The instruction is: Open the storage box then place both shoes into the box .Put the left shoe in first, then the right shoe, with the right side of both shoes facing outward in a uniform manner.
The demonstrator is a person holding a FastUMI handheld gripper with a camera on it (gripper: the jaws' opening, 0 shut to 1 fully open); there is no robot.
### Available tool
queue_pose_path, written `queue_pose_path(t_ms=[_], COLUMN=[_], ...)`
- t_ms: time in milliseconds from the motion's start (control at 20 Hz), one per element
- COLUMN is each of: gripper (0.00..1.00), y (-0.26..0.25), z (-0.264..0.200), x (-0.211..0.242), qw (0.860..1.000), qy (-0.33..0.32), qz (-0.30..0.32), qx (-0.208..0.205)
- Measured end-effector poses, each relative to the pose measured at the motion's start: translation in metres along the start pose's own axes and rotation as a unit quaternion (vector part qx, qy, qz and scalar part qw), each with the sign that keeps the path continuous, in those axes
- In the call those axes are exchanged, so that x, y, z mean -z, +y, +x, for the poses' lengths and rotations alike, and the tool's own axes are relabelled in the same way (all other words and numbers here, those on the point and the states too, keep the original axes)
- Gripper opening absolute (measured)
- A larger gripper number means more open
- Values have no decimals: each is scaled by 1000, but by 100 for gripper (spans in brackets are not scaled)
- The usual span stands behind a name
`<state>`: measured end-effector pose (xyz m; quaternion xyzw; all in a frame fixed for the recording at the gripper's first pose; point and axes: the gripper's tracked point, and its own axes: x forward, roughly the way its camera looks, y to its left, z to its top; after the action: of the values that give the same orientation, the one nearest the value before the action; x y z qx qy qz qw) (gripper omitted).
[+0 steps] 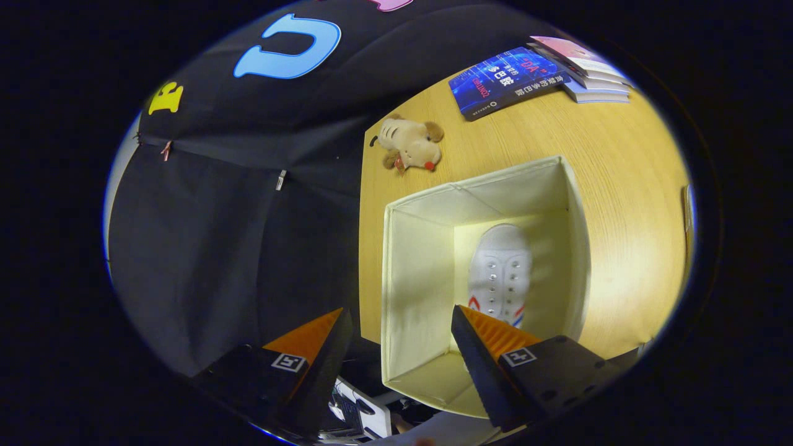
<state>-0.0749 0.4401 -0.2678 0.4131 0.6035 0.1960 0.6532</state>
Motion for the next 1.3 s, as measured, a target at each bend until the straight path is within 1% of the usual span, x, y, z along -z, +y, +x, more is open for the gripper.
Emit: queue_pose_path(t_ms=[100, 200, 350, 600, 900, 1100, 1200, 1300], gripper=[98, 98, 98, 98, 98, 97, 97, 95], y=[-7, -22, -63, -159, -292, -371, -396, -413], z=[-21, -50, -98, -170, -228, -241, -237, -229], x=[-10, -25, -44, -57, -50, -42, -37, -32], qw=[1000, 999, 995, 986, 968, 953, 950, 951], qy=[-19, -46, -84, -108, -108, -78, -57, -33], qz=[-7, -18, -34, -20, 16, 20, 19, 19], qx=[-2, 6, 44, 124, 227, 291, 305, 308])
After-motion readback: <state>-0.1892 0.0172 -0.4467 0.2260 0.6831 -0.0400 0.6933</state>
